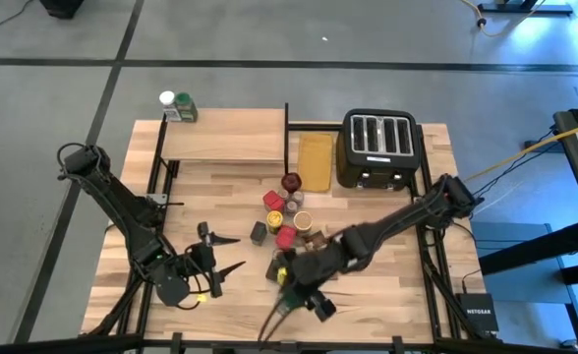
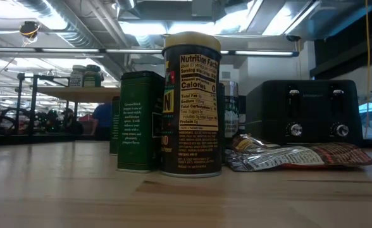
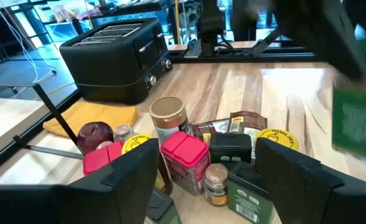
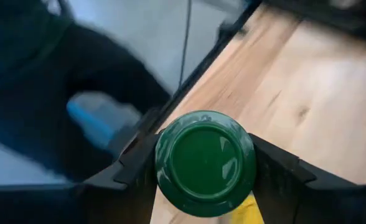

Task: Shelf spices
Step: Put the green seasoning bottle aligned with the other green seasoning can on the shelf

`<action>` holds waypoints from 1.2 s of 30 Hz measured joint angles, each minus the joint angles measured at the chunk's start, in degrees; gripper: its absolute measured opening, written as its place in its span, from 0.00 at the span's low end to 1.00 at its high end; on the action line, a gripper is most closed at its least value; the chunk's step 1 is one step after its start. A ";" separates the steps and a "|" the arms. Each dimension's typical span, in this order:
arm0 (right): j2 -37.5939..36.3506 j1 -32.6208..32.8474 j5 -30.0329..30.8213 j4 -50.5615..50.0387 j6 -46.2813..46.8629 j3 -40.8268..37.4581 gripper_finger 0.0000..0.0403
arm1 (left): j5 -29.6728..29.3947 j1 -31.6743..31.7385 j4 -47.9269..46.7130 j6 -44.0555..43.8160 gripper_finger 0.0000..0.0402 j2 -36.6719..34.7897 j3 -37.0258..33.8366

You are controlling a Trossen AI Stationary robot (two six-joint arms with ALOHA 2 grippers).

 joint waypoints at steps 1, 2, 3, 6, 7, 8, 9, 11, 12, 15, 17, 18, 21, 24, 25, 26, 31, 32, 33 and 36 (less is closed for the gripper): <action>0.81 0.72 0.02 -1.73 0.00 -0.03 0.52 | 0.00 0.00 0.01 0.00 0.65 0.00 -0.02; 1.52 1.43 0.15 -3.56 0.05 -0.09 0.52 | 0.00 0.00 0.02 0.00 0.65 0.00 -0.02; 2.14 2.09 0.64 -5.43 0.37 -0.11 0.52 | 0.00 0.00 0.09 -0.01 0.65 0.00 -0.01; 3.88 3.63 2.69 -9.86 2.75 -0.11 0.52 | 0.00 0.04 0.05 -0.43 0.65 0.00 -0.02; 4.64 4.04 3.25 -10.23 3.10 -0.11 0.52 | 0.00 0.04 0.05 -0.48 0.65 0.00 0.00; 5.45 4.41 4.22 -10.03 3.22 -0.11 0.52 | 0.00 0.04 0.07 -0.50 0.65 0.00 0.00; 6.34 4.70 5.06 -9.56 3.04 -0.11 0.52 | 0.00 0.04 0.05 -0.52 0.65 0.00 -0.02; 8.16 4.73 6.53 -8.53 1.96 -0.11 0.52 | -0.17 0.12 0.10 -0.55 0.65 0.00 -0.02; 9.04 4.67 7.01 -8.17 1.43 -0.11 0.52 | -0.30 0.18 0.09 -0.57 0.65 0.00 -0.02; 10.82 4.19 8.21 -7.26 -0.67 0.02 0.52 | -0.39 0.39 0.02 -0.71 0.65 0.00 -0.02; 11.34 3.75 8.27 -6.02 -1.32 0.11 0.52 | -0.48 0.39 0.04 -0.65 0.65 0.00 -0.01; 11.43 3.48 8.26 -5.25 -1.27 0.11 0.52 | -0.48 0.39 -0.02 -0.57 0.65 0.00 -0.02; 11.35 2.92 8.22 -4.41 -0.98 0.13 0.54 | -0.48 0.39 -0.02 -0.50 0.65 0.00 -0.02; 11.38 2.51 8.70 -5.84 -0.79 1.27 0.66 | -0.43 0.39 0.02 -0.48 0.65 0.00 -0.02; 11.38 2.23 8.89 -6.42 -0.74 1.77 0.71 | -0.23 0.39 0.00 -0.48 0.65 0.00 -0.02; 11.36 2.23 9.23 -6.97 -0.61 2.41 0.75 | -0.20 0.39 0.00 -0.48 0.65 0.00 -0.02; 11.34 2.30 13.31 -13.26 0.83 7.89 0.88 | -0.15 0.39 0.03 -0.70 0.65 0.00 -0.02; 11.34 2.36 14.22 -15.20 1.01 9.76 0.89 | -0.14 0.39 0.22 -1.07 0.65 0.00 -0.02; 11.30 2.85 14.78 -17.24 1.70 11.65 0.90 | -0.09 0.39 0.61 -1.81 0.65 0.02 -0.02; 10.32 4.63 17.42 -23.42 4.63 15.02 0.90 | 0.51 0.39 1.77 -2.33 0.65 0.03 -0.02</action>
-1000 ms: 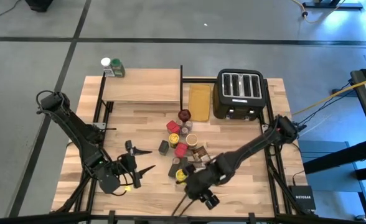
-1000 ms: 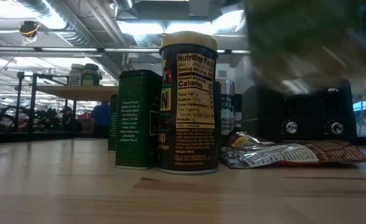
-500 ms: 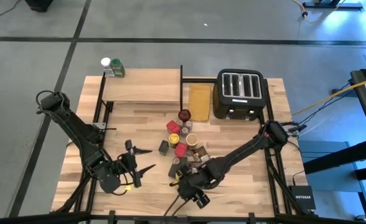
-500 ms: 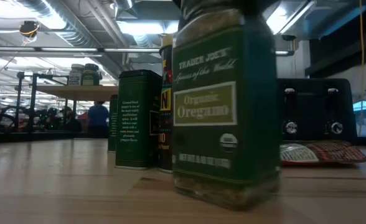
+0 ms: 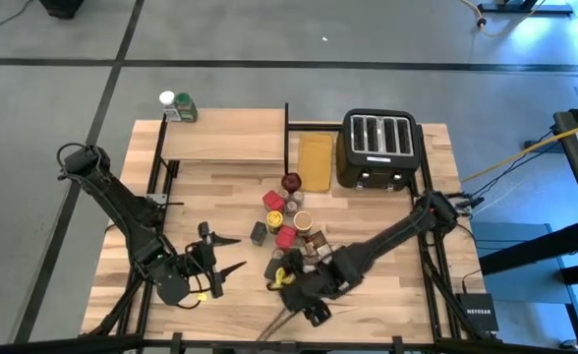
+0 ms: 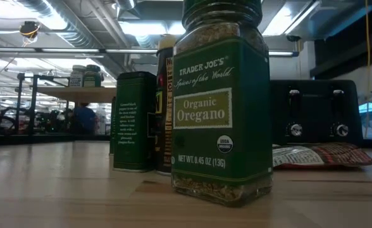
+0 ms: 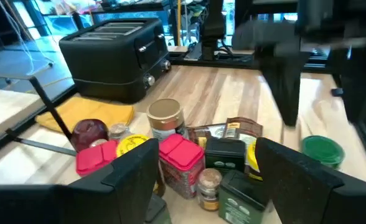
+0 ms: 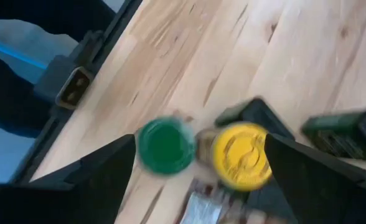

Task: Shelf spices
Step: Put the green seasoning bottle aligned with the other green seasoning can on the shelf

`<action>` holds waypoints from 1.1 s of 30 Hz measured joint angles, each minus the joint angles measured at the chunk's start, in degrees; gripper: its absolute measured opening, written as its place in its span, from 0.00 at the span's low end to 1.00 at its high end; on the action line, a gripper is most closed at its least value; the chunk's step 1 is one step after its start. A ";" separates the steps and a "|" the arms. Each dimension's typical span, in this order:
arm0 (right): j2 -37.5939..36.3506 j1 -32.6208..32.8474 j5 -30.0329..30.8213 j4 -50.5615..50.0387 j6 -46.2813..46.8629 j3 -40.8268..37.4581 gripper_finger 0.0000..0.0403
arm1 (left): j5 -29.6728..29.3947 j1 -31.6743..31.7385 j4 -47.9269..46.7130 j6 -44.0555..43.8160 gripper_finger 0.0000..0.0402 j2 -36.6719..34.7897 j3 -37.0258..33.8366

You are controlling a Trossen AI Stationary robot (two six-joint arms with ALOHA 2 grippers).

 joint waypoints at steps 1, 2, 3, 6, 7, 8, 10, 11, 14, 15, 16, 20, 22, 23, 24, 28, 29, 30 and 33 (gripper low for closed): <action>-0.46 0.93 1.16 -1.11 1.01 0.01 0.89 | 0.95 0.00 1.08 0.47 0.65 0.18 0.00; -0.93 1.93 2.60 -2.06 2.14 -0.38 0.89 | 2.01 0.00 2.55 1.33 0.65 0.47 0.00; -1.31 2.84 4.35 -3.01 3.61 -1.06 0.88 | 3.19 0.07 4.34 2.65 0.65 0.86 0.00; -2.37 5.77 8.69 -3.66 8.13 -4.90 0.85 | 9.00 1.13 12.56 8.98 0.65 2.68 -0.02; -2.81 6.66 9.93 -3.56 9.64 -6.67 0.84 | 11.67 1.70 15.59 11.40 0.65 3.32 -0.02; -3.20 7.52 11.04 -3.23 11.34 -8.62 0.83 | 14.41 2.46 18.67 13.35 0.65 4.03 -0.02; -4.33 9.20 12.89 -0.90 15.27 -12.85 0.81 | 19.02 4.11 22.29 16.31 0.65 5.65 0.55; -4.92 9.97 13.49 0.72 17.45 -14.83 0.80 | 20.62 4.99 22.42 16.94 0.65 6.62 1.44; -6.20 12.53 15.68 6.79 23.06 -20.58 0.78 | 27.17 8.21 20.28 17.97 0.65 9.49 4.64; -6.49 13.50 17.28 9.41 24.71 -22.48 0.77 | 29.91 9.38 19.43 18.18 0.65 10.60 6.01; -6.59 14.37 19.21 11.87 26.27 -24.29 0.77 | 33.03 10.59 18.23 18.22 0.65 11.92 7.68; -6.43 17.26 28.17 23.58 32.57 -31.30 0.77 | 41.63 13.80 12.85 20.98 0.65 17.20 14.28; -6.27 18.22 32.61 30.02 36.32 -34.90 0.77 | 44.45 14.51 9.23 22.47 0.65 19.68 17.52; -6.27 18.52 34.41 33.38 38.01 -36.85 0.77 | 45.71 14.71 7.61 23.23 0.65 20.90 18.98; -6.27 18.52 36.14 37.75 39.27 -38.82 0.77 | 46.91 14.88 6.15 23.94 0.65 22.15 20.34; -5.99 19.07 42.58 52.68 40.75 -44.96 0.77 | 49.74 15.05 1.52 27.47 0.65 26.24 23.86; -5.61 19.01 43.69 55.02 40.32 -45.88 0.77 | 50.03 15.04 0.79 28.03 0.65 26.99 24.39; -5.17 18.91 44.87 56.33 39.67 -46.57 0.77 | 50.18 15.03 0.67 28.67 0.65 27.48 24.62; -3.91 18.13 45.68 57.54 39.15 -47.21 0.77 | 50.35 14.95 0.68 28.85 0.65 27.82 24.72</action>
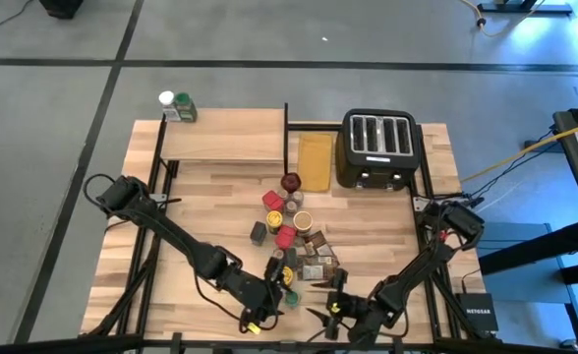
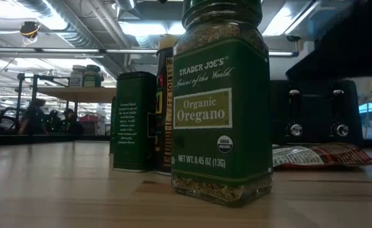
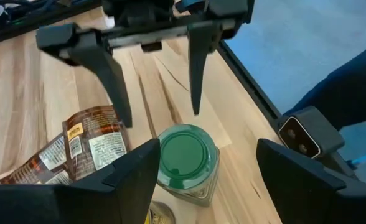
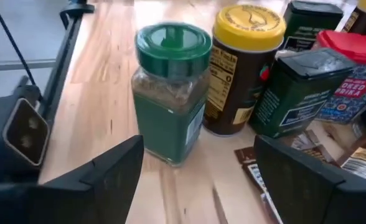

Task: Shelf spices
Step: Put the green seasoning bottle aligned with the other green seasoning can on the shelf

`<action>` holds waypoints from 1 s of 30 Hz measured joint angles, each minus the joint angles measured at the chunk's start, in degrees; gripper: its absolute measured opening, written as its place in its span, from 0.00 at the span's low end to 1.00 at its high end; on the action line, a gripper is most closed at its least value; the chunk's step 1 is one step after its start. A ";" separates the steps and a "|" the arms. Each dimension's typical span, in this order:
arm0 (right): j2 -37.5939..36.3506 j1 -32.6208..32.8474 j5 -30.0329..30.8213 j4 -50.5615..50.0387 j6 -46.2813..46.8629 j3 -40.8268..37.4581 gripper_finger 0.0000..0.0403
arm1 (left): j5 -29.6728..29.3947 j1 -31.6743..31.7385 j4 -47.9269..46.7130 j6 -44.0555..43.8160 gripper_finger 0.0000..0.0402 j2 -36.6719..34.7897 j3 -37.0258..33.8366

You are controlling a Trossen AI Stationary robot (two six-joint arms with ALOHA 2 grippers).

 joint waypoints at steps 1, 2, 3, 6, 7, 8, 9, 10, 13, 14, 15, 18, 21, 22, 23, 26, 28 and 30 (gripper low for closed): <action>0.43 -0.32 -0.21 0.37 -0.04 0.02 0.77 | -0.03 0.00 -0.14 -0.19 0.65 0.00 0.02; 0.80 -0.71 -0.59 0.75 -0.08 0.05 0.77 | -0.07 0.00 -0.32 -0.48 0.65 0.00 0.03; 1.12 -1.12 -0.54 1.00 -0.15 0.05 0.77 | -0.09 0.00 -0.38 -0.63 0.65 0.00 0.03; 2.33 -2.55 0.11 3.44 -1.36 0.03 0.77 | -0.13 0.00 -0.36 -0.31 0.65 0.00 0.03; 2.61 -3.10 0.04 4.01 -1.97 0.03 0.77 | -0.13 0.05 -0.40 -0.29 0.65 0.00 0.03; 2.82 -3.63 0.03 4.00 -2.45 0.05 0.77 | -0.11 0.08 -0.47 -0.29 0.65 0.00 0.07; 2.89 -4.17 0.01 3.46 -2.58 0.05 0.77 | -0.13 0.08 -0.79 -0.29 0.65 0.00 0.07; 2.92 -4.50 0.13 2.89 -2.62 0.05 0.77 | -0.12 0.08 -1.12 -0.29 0.65 0.00 0.07; 2.92 -5.29 2.10 2.36 -2.77 0.05 0.77 | 0.03 0.09 -1.21 -0.29 0.65 0.00 0.07; 2.92 -5.31 2.78 2.44 -2.97 0.05 0.77 | 0.03 0.17 -1.51 -0.29 0.65 0.00 0.06; 2.92 -5.27 3.28 2.50 -3.04 0.05 0.77 | 0.03 0.36 -2.01 -0.27 0.65 0.00 0.07; 2.92 -5.15 4.08 2.38 -3.09 0.05 0.77 | 0.07 1.10 -3.39 -1.17 0.65 0.00 0.07; 2.92 -5.16 4.35 2.40 -3.10 0.05 0.77 | 0.04 2.18 -4.38 -4.62 0.65 0.00 0.07; 2.92 -5.16 4.35 2.40 -3.10 0.05 0.77 | 0.01 2.48 -4.43 -5.50 0.65 0.03 0.05; 2.92 -5.18 4.33 2.36 -3.10 0.05 0.77 | -0.01 2.76 -4.31 -5.82 0.65 0.18 0.05; 2.92 -5.18 4.51 2.39 -3.10 0.05 0.77 | 0.08 3.14 -4.05 -5.68 0.65 0.44 0.05; 2.92 -5.18 4.52 2.31 -3.10 0.05 0.77 | 0.18 2.95 -3.75 -5.73 0.65 0.46 -0.17; 2.92 -5.16 4.50 2.28 -3.10 0.05 0.77 | 0.25 2.44 -3.73 -6.25 0.65 0.46 -0.36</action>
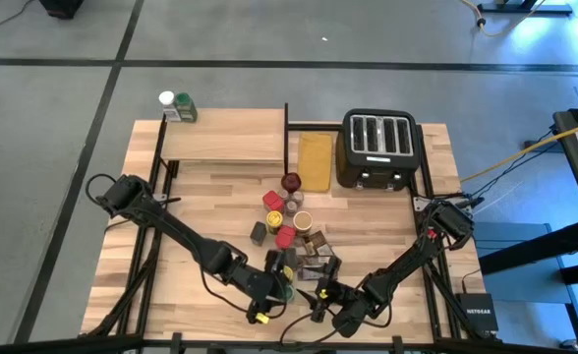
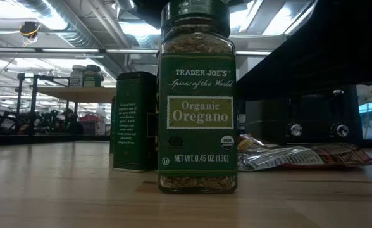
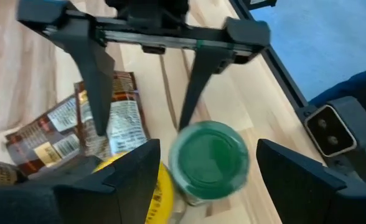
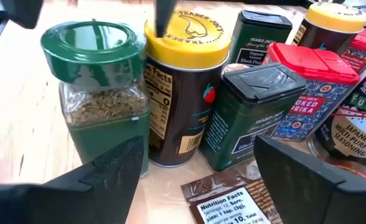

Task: Shelf spices
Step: Put the green seasoning bottle aligned with the other green seasoning can on the shelf

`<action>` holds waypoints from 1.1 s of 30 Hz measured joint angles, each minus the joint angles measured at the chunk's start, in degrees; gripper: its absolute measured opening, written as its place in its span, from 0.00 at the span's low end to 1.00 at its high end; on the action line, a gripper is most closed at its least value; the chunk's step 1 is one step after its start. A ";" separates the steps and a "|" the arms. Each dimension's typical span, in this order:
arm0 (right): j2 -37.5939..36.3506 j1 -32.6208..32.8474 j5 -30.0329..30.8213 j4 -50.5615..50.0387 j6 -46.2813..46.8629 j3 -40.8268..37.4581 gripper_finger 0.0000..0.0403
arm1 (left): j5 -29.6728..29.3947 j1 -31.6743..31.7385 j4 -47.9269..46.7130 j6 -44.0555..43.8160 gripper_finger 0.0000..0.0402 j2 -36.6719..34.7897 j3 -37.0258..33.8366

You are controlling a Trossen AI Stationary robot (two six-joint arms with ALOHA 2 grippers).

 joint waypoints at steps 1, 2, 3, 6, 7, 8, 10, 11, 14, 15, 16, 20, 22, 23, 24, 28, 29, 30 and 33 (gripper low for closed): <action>0.00 0.00 -0.06 -0.12 0.00 0.00 0.77 | 0.01 -0.37 -0.07 -0.25 0.65 0.00 -0.03; 0.00 0.00 -0.21 -0.23 0.00 0.00 0.77 | 0.00 -0.73 -0.06 -0.58 0.65 0.00 -0.03; 0.00 0.00 -0.18 -0.27 0.00 0.00 0.77 | 0.01 -1.03 -0.05 -0.90 0.65 0.00 -0.03; 0.00 -0.05 0.03 -0.62 0.00 0.00 0.77 | -0.23 -1.81 0.58 -2.19 0.65 0.71 -0.02; 0.00 -0.32 0.01 -0.87 0.00 0.02 0.77 | -0.32 -1.98 0.89 -2.73 0.65 1.14 0.01; 0.00 -0.35 0.01 -0.98 -0.01 0.02 0.77 | -0.51 -2.09 1.11 -3.04 0.65 1.44 0.07; 0.00 -0.39 0.03 -0.97 0.01 0.02 0.77 | -0.67 -2.24 1.50 -3.45 0.65 2.22 0.13; 0.00 -0.42 0.00 -0.95 0.02 0.04 0.77 | -0.99 -2.47 1.58 -3.81 0.65 2.40 0.23; 0.00 -0.31 0.01 -0.87 0.02 0.04 0.77 | -2.59 -2.57 1.74 -4.48 0.65 2.48 0.20; 0.00 -0.31 0.01 -0.89 0.06 0.04 0.77 | -3.57 -2.59 1.85 -4.79 0.65 2.40 0.17; 0.00 -0.31 -0.18 -0.89 0.15 0.04 0.77 | -4.38 -2.63 1.88 -5.19 0.65 2.11 0.07; 0.00 -0.31 -0.69 -0.86 0.30 0.04 0.77 | -6.04 -2.58 3.19 -5.90 0.65 1.90 -0.07; 0.00 -0.31 -1.04 -0.90 0.31 0.04 0.77 | -6.06 -2.58 4.57 -6.28 0.65 1.90 -0.11; 0.00 -0.31 -1.06 -0.89 0.32 0.04 0.77 | -6.16 -2.60 5.10 -6.34 0.65 1.90 -0.11; 0.00 -0.31 -1.06 -0.86 0.33 0.04 0.77 | -6.25 -2.60 5.50 -6.33 0.65 1.90 -0.11; 0.00 -0.31 -1.48 -0.89 0.31 0.04 0.77 | -7.15 -2.60 5.30 -7.39 0.65 1.90 -0.11; 0.00 -0.31 -1.48 -0.86 0.31 0.04 0.77 | -7.59 -2.58 4.91 -7.65 0.65 1.90 -0.11; 0.00 -0.31 -1.50 -0.85 0.31 0.04 0.77 | -7.76 -2.58 4.22 -8.12 0.65 1.88 -0.11; 0.00 -0.31 -1.50 -0.85 0.31 0.04 0.77 | -7.93 -2.51 2.36 -9.85 0.65 1.94 -0.09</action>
